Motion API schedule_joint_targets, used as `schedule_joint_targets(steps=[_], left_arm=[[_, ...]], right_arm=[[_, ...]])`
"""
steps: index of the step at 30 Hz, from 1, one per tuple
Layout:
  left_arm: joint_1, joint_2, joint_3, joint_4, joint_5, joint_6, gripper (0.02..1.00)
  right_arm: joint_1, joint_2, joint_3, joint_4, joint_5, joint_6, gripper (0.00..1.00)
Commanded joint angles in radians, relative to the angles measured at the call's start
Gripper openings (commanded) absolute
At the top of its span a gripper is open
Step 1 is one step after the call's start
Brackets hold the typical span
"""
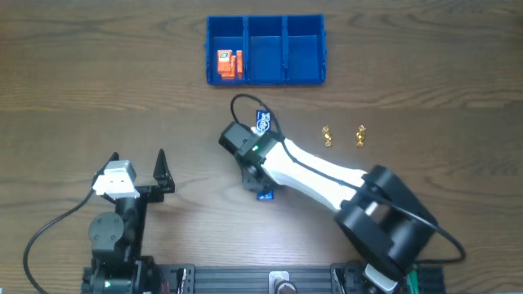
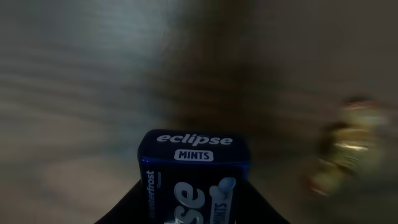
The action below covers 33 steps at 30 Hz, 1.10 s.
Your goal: Sort Candies Into Trays
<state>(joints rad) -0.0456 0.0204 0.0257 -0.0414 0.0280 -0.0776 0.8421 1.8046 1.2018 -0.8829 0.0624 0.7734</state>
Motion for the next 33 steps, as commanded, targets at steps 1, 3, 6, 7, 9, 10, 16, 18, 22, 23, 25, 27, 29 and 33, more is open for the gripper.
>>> schedule_joint_targets(steps=[1,3,6,7,9,10,16,18,22,23,25,27,29,33], left_arm=[[0.006,-0.007,-0.021,-0.037,-0.009,0.008,0.998],[0.006,-0.007,-0.021,-0.037,-0.009,0.008,0.998],[0.006,-0.007,-0.021,-0.037,-0.009,0.008,0.998],[0.006,-0.007,-0.021,-0.037,-0.009,0.007,0.998],[0.006,-0.007,-0.021,-0.037,-0.009,0.008,0.998],[0.006,-0.007,-0.021,-0.037,-0.009,0.007,0.996],[0.006,-0.007,-0.021,-0.037,-0.009,0.008,0.998],[0.006,-0.007,-0.021,-0.037,-0.009,0.008,0.996],[0.006,-0.007,-0.021,-0.037,-0.009,0.008,0.998],[0.006,-0.007,-0.021,-0.037,-0.009,0.007,0.996],[0.006,-0.007,-0.021,-0.037,-0.009,0.008,0.998],[0.006,-0.007,-0.021,-0.037,-0.009,0.008,0.998],[0.006,-0.007,-0.021,-0.037,-0.009,0.007,0.998],[0.006,-0.007,-0.021,-0.037,-0.009,0.008,0.998]], right_arm=[[-0.097,-0.124,0.396,-0.186,0.204,-0.129,0.266],[-0.148,-0.065,0.626,-0.238,0.267,-0.224,0.266],[-0.214,0.039,0.831,-0.237,0.289,-0.304,0.259],[-0.246,0.092,0.902,-0.224,0.288,-0.336,0.259],[-0.296,0.207,1.014,-0.172,0.28,-0.392,0.257],[-0.315,0.258,1.044,-0.132,0.258,-0.416,0.259],[-0.366,0.453,1.056,0.059,0.211,-0.438,0.255],[-0.371,0.494,1.056,0.084,0.178,-0.439,0.259],[-0.372,0.532,1.056,0.1,0.172,-0.438,0.261],[-0.373,0.537,1.056,0.102,0.172,-0.437,0.266],[-0.375,0.547,1.056,0.101,0.186,-0.433,0.266],[-0.384,0.562,1.056,0.1,0.19,-0.434,0.268],[-0.385,0.566,1.05,0.101,0.189,-0.434,0.275],[-0.385,0.566,1.049,0.101,0.188,-0.434,0.568]])
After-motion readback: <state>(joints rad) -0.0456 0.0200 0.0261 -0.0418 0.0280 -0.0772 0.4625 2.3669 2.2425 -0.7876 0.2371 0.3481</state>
